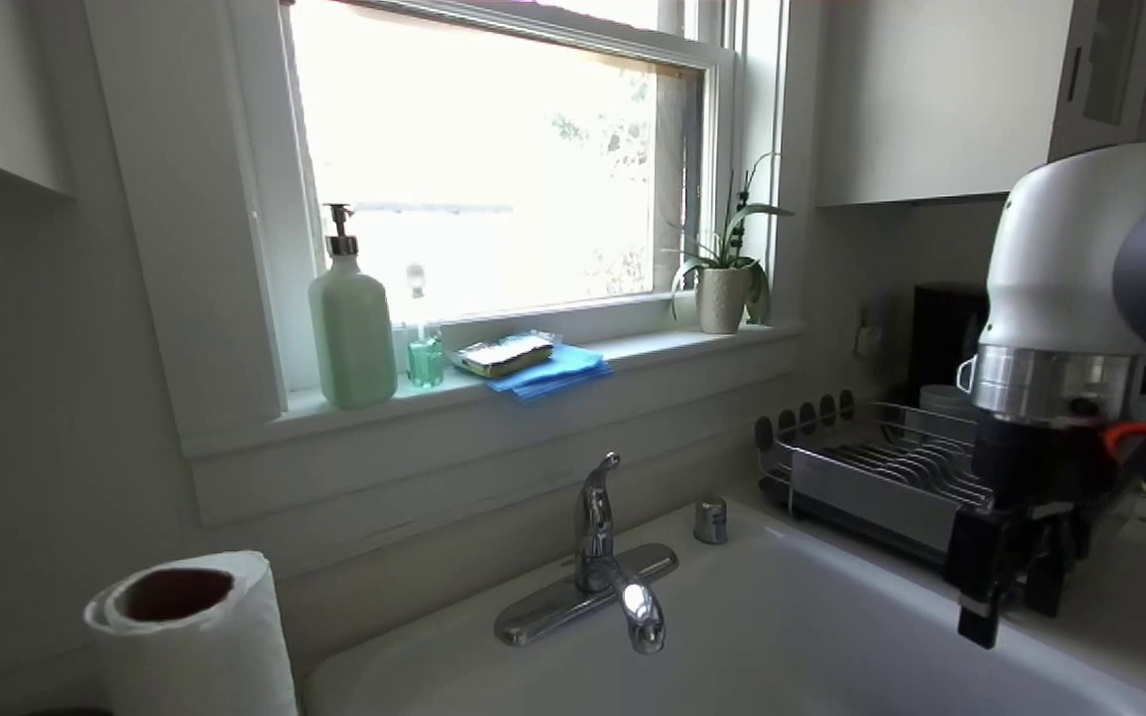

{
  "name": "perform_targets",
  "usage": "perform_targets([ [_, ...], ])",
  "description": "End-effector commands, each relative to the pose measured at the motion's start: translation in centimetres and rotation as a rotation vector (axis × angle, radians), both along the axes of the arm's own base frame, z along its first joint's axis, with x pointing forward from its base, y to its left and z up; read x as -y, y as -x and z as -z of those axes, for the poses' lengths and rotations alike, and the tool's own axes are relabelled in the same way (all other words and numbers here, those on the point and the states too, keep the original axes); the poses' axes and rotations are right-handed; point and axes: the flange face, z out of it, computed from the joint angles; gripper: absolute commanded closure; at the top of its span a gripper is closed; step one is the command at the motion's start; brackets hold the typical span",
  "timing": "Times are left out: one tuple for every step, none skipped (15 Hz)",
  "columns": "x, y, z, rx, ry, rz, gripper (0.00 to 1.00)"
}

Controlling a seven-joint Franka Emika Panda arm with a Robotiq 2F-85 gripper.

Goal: Pick up the blue bowl from the sink and put it in the silver dish rack

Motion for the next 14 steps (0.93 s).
perform_targets([
  [-0.3, -4.0, 5.0, -0.035, -0.011, 0.196, 0.00],
  [-0.3, -4.6, 6.6, -0.044, -0.016, 0.237, 0.00],
  [-0.2, -5.3, 7.9, -0.050, -0.019, 0.270, 0.00],
  [-0.2, -6.1, 9.2, -0.054, -0.025, 0.298, 0.00],
  [-0.1, -6.9, 10.3, -0.051, -0.028, 0.319, 0.00],
  [0.0, -7.9, 11.4, -0.046, -0.030, 0.331, 0.00],
  [0.0, -8.6, 12.5, -0.041, -0.030, 0.334, 0.00],
  [0.3, -6.3, 10.3, -0.045, -0.019, 0.294, 0.00],
  [0.3, -7.1, 11.4, -0.047, -0.018, 0.303, 0.00],
  [0.3, -7.6, 12.2, -0.053, -0.018, 0.306, 0.00],
  [0.3, -8.0, 12.6, -0.058, -0.017, 0.307, 0.00],
  [0.3, -8.2, 12.8, -0.059, -0.017, 0.307, 0.00],
  [0.3, -8.3, 12.8, -0.058, -0.017, 0.307, 0.00],
  [0.3, -8.8, 14.4, -0.107, -0.008, 0.340, 0.00],
])
